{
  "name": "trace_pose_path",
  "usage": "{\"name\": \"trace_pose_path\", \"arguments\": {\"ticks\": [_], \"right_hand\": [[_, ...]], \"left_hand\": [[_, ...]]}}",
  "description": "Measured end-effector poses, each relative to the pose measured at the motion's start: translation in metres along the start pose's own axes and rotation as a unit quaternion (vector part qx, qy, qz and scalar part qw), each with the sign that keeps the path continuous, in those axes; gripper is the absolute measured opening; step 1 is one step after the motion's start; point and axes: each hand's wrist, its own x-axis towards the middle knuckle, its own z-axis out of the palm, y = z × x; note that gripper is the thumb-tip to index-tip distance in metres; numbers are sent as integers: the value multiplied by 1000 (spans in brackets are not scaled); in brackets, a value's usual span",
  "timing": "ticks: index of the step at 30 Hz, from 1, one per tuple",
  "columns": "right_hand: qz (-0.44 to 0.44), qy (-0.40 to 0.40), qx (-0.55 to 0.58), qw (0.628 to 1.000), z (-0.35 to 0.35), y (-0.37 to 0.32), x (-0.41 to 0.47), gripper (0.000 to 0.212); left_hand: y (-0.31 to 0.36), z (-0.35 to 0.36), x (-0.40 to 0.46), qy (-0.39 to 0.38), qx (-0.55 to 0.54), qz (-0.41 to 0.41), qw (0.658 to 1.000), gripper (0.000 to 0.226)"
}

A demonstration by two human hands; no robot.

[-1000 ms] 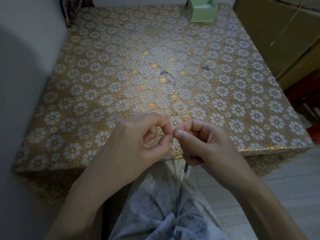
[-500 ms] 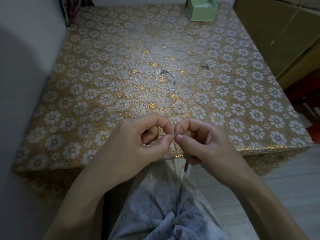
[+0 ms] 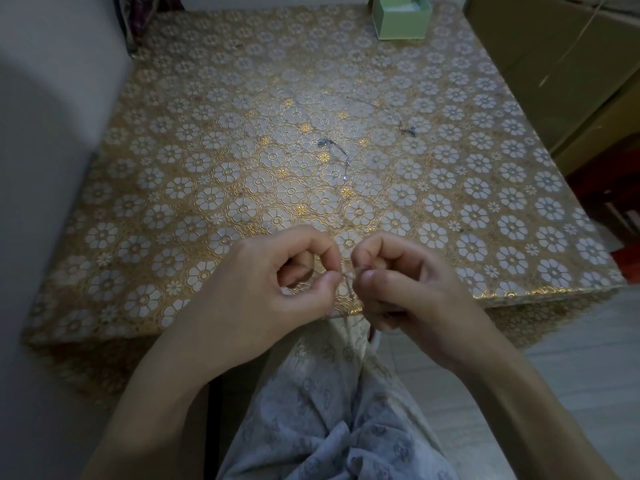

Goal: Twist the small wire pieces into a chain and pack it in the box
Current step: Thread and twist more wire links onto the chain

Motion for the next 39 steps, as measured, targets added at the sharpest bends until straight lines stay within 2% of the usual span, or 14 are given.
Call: {"name": "trace_pose_path", "arguments": {"ticks": [3, 8, 10, 14, 19, 32, 39], "right_hand": [[2, -11, 31, 999, -1, 1, -1, 8], [9, 12, 33, 999, 1, 3, 0, 5], [7, 17, 39, 999, -1, 3, 0, 10], [-30, 17, 16, 999, -1, 2, 0, 13], [-71, 30, -69, 995, 3, 0, -2, 15], [-97, 15, -156, 983, 3, -1, -3, 13], [-99, 31, -162, 981, 2, 0, -3, 11]], "left_hand": [[1, 0, 1, -3, -15, -5, 1000, 13], [3, 1, 2, -13, -39, 0, 999, 11], [2, 1, 2, -13, -49, -3, 999, 10], [1, 1, 2, -11, -64, -9, 998, 13], [0, 1, 2, -9, -71, -22, 997, 15], [2, 1, 2, -15, -60, -24, 998, 18], [3, 1, 2, 19, 0, -3, 1000, 12]]}}
